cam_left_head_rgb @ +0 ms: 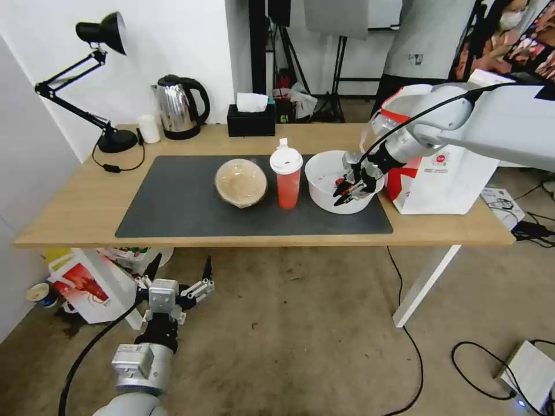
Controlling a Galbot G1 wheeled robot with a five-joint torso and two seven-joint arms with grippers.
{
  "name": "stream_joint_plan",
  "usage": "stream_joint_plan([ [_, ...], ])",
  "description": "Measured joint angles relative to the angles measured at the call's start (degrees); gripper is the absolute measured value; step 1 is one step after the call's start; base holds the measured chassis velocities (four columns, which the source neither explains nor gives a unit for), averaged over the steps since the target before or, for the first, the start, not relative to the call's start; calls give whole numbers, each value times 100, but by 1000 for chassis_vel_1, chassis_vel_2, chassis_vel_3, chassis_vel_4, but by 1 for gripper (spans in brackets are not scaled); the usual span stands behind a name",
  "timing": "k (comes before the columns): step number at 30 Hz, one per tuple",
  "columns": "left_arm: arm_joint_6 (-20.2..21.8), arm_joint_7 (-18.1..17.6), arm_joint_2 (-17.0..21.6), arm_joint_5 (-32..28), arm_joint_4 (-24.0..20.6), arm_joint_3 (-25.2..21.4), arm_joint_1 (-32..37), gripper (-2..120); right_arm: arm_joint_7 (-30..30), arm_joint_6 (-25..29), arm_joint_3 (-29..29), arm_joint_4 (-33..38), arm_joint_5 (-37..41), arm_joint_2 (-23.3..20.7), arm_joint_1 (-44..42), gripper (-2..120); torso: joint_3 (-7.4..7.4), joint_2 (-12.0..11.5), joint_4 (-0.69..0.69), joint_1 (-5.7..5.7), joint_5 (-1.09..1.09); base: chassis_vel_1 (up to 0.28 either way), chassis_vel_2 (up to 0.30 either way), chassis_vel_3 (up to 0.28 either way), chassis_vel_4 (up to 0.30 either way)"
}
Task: Pick up the trash from the table and place it into the takeout bag.
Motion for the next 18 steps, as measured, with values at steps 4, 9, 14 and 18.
stream_joint_plan([
  [4,0,0,0,0,0,0,0,100,-54,10,47,-55,-1,0,-61,0,0,0,0,0,0,0,0,0,0],
  [9,0,0,0,0,0,0,0,100,-127,18,74,-108,-2,2,-82,0,0,0,0,0,1,0,0,0,0],
  [14,0,0,0,0,0,0,0,100,-154,28,94,-139,2,0,-83,0,0,0,0,0,0,0,0,0,0],
  [18,0,0,0,0,0,0,0,100,-97,178,118,-153,49,-16,-69,2,0,0,0,0,1,0,0,0,0],
])
